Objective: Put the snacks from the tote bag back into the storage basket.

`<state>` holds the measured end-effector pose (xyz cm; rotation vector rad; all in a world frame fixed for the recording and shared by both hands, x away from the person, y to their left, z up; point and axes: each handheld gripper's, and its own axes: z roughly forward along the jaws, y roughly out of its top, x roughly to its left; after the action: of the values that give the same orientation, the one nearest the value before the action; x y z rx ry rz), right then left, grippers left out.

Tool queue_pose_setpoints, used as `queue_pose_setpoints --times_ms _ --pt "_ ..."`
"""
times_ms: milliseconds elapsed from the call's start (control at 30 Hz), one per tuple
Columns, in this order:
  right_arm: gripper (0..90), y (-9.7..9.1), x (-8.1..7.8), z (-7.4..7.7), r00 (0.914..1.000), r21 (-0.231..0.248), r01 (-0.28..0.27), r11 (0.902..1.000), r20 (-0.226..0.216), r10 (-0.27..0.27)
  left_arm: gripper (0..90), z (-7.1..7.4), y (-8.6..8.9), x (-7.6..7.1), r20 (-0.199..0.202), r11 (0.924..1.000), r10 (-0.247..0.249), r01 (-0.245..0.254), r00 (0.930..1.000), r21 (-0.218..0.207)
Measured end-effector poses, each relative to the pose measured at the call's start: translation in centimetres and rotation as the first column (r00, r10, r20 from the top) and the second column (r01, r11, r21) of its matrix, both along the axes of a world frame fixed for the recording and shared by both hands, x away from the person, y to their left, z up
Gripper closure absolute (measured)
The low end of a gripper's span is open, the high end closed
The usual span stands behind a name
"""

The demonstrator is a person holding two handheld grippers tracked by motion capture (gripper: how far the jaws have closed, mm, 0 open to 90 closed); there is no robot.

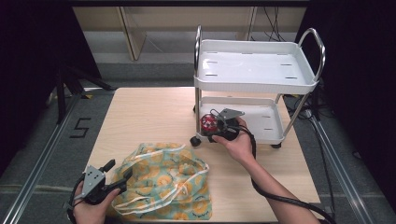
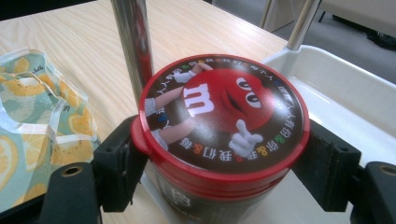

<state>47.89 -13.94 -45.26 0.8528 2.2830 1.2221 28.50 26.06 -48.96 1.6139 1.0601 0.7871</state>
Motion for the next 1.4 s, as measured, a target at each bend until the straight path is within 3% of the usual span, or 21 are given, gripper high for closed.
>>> queue_pose_setpoints --times_ms 33,300,467,667,833,1400 --pt "26.0 -0.01 0.02 0.01 0.9998 0.007 -0.019 0.9998 -0.005 0.019 27.3 0.0 0.0 0.0 0.0 1.0 0.0 0.0 1.0 0.0" --pt "26.0 0.04 -0.05 -0.26 0.9998 0.001 0.01 0.9999 -0.017 -0.01 27.2 -0.08 -0.06 0.06 0.008 0.9999 -0.009 0.009 0.9999 -0.01" --pt "25.9 -0.01 0.09 -0.4 1.0 -0.001 0.0 1.0 -0.009 0.0 27.2 -0.01 0.0 0.02 -0.001 1.0 -0.007 0.007 1.0 0.002" --pt "25.9 -0.02 -0.13 -0.51 0.9994 0.008 0.013 0.9999 -0.033 -0.012 27.2 -0.04 -0.02 0.07 0.001 1.0 -0.008 0.008 1.0 -0.002" --pt "25.9 -0.01 0.12 -0.73 0.9999 0.0 0.003 1.0 -0.017 -0.003 27.2 -0.01 0.02 0.03 -0.001 1.0 -0.007 0.007 1.0 0.003" --pt "25.9 -0.03 0.07 -0.78 0.9997 0.011 0.003 0.9999 -0.025 -0.003 27.2 0.01 0.0 -0.03 0.0 1.0 0.002 -0.002 1.0 -0.002"
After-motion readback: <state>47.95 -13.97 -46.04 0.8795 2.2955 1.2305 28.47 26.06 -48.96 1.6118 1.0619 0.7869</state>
